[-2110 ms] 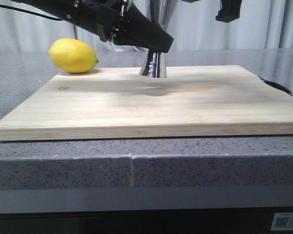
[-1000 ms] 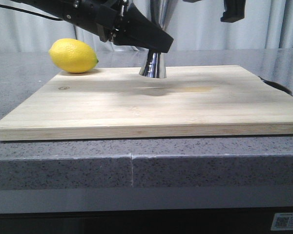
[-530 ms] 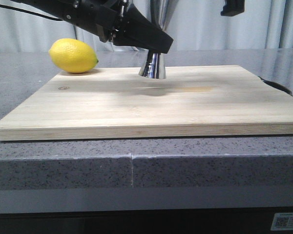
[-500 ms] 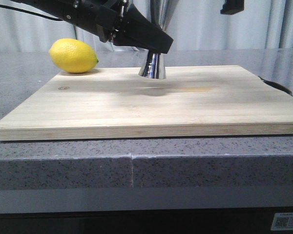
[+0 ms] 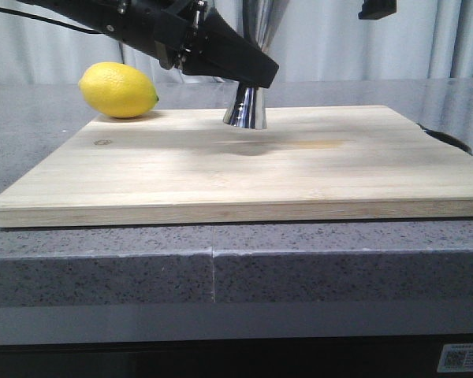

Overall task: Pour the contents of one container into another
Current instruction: 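Tilt the beaker with the right gripper, pouring liquid into the jigger, then tilt the beaker upright with the right gripper and lift it away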

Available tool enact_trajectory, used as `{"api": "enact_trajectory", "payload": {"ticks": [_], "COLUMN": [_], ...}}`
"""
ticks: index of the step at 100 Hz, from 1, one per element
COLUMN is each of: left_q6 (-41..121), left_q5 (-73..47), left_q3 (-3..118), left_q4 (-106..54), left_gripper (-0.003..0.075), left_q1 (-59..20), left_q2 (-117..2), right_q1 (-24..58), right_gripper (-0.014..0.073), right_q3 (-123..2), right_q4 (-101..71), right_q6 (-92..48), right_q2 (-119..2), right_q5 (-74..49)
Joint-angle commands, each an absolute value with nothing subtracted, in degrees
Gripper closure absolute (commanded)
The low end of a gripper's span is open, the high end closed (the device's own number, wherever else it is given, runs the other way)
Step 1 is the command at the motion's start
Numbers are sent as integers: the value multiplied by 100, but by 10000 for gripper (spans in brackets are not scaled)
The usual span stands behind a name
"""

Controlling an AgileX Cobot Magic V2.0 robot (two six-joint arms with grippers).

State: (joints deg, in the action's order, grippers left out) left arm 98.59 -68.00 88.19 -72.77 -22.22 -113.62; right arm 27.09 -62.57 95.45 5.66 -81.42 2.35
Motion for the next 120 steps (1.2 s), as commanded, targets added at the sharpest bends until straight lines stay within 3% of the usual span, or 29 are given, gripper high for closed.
{"api": "enact_trajectory", "payload": {"ticks": [1,108,120], "left_q6": [9799,9799,9799], "left_q5": [-7261,-7261,-7261], "left_q3": [8989,8989,8989], "left_q4": [-7747,-7747,-7747], "left_gripper": [678,678,678], "left_q1": [-2278,-2278,-2278], "left_q2": [-10960,-10960,-10960], "right_q1": [2702,2702,2702], "right_gripper": [358,358,358], "right_q3": [-6471,-6471,-6471], "right_q4": [9601,9690,9099], "right_q6": [554,554,565], "right_q2": [-7887,-7887,-7887], "right_q5": [140,140,140]}}
